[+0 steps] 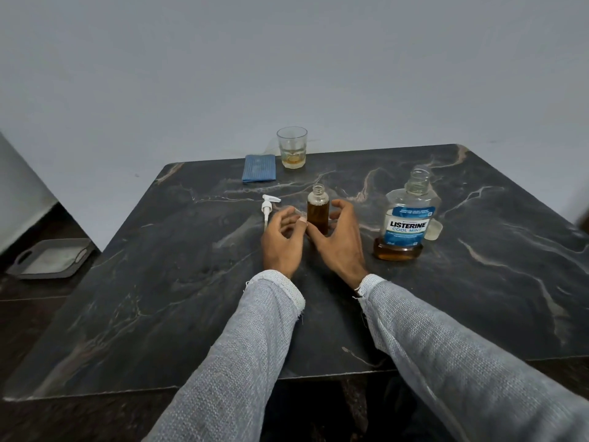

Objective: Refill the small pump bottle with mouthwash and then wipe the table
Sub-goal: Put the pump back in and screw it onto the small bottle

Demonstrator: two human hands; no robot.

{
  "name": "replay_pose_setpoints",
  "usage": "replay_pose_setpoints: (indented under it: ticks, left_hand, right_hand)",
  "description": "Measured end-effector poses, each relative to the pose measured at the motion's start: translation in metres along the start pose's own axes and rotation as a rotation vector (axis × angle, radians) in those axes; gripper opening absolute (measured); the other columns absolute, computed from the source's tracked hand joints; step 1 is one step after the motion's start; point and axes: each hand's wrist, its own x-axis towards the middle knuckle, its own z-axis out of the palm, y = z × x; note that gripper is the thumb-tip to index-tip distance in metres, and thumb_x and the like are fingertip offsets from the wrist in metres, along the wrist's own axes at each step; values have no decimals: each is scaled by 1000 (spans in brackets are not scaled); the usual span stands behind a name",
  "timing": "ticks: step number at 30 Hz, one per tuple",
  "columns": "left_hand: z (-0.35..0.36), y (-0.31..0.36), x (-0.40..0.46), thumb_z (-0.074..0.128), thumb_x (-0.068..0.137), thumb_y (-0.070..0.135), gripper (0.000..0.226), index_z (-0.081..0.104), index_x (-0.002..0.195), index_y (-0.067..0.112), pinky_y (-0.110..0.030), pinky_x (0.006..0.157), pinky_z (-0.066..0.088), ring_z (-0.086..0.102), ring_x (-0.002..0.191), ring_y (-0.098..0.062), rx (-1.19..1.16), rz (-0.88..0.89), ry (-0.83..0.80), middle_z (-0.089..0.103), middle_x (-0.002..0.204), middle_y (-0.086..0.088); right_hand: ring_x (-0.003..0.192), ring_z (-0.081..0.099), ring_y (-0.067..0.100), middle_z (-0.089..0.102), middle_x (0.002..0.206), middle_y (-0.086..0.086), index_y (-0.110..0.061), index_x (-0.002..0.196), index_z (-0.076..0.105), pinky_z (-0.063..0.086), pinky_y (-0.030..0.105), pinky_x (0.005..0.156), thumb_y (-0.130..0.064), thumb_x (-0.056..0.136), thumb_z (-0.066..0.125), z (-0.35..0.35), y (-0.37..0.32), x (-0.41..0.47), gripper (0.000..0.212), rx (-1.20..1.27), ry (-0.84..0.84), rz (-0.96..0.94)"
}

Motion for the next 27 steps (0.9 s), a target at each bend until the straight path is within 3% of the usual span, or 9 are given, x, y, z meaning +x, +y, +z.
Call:
replay_pose_setpoints:
  ticks: [4, 10, 13, 16, 18, 21, 22, 24, 27]
  left_hand:
    - [0, -3, 0, 65, 88, 14, 28, 65, 116, 10, -10, 78, 48, 63, 88, 7, -4, 1, 12, 69, 101, 7]
    - [-3, 0, 0, 59, 93, 10, 20, 66, 112, 12, -30, 94, 51, 65, 105, -14, -97, -65, 6, 70, 111, -2]
    - [-10, 9, 6, 56, 95, 10, 17, 64, 106, 18, -26, 79, 54, 67, 93, -14, -192, -131, 5, 71, 106, -5]
    - [-20, 25, 24, 56, 94, 10, 16, 66, 104, 18, -17, 57, 51, 67, 73, -10, -146, -67, 54, 72, 94, -4]
    - [-27, 32, 43, 59, 92, 10, 13, 67, 94, 20, -17, 54, 52, 67, 74, -14, -56, -38, 127, 72, 90, -5]
    - [-40, 28, 76, 61, 90, 16, 6, 67, 89, 18, -35, 78, 58, 68, 88, -20, 198, -82, 151, 71, 95, -3]
    - [-43, 25, 84, 62, 90, 21, 5, 66, 88, 20, -34, 82, 55, 66, 90, -20, 322, -101, 128, 70, 96, 1]
    - [-46, 17, 95, 63, 89, 32, 12, 65, 81, 24, -28, 76, 46, 60, 83, -16, 567, -128, 50, 65, 89, 6]
    - [-40, 10, 102, 61, 89, 44, 29, 67, 74, 20, -25, 59, 38, 57, 67, -16, 730, -194, -68, 61, 71, 6]
  right_hand:
    - [109, 56, 13, 58, 122, 1, -22, 128, 41, 48, 33, 92, -43, 81, 73, 6, 3, 2, 60, -43, -14, -29]
    - [111, 54, 14, 57, 124, -1, -23, 129, 43, 46, 29, 89, -47, 84, 67, 5, 7, 0, 57, -93, -7, -62]
    - [112, 53, 13, 56, 125, 0, -22, 130, 43, 45, 29, 90, -47, 85, 67, 6, 7, -1, 57, -91, -9, -64]
    - [115, 53, 14, 55, 129, -1, -24, 131, 42, 47, 32, 93, -49, 84, 67, 6, 7, -1, 59, -79, -31, -50]
    - [116, 51, 14, 53, 132, 0, -24, 133, 41, 45, 32, 95, -49, 84, 66, 6, 8, 0, 60, -59, -51, -35]
    - [119, 51, 16, 53, 134, 0, -24, 134, 41, 44, 35, 97, -50, 85, 66, 6, 7, 0, 61, -58, -58, -23]
    - [119, 52, 16, 53, 134, 0, -24, 134, 41, 44, 35, 98, -49, 85, 66, 6, 7, 0, 61, -61, -54, -22]
    - [119, 51, 16, 53, 134, 0, -24, 134, 40, 44, 35, 98, -49, 85, 66, 6, 7, 1, 61, -64, -56, -22]
    - [117, 52, 15, 53, 132, 0, -24, 134, 40, 46, 36, 99, -48, 86, 66, 5, 6, 1, 60, -65, -52, -33]
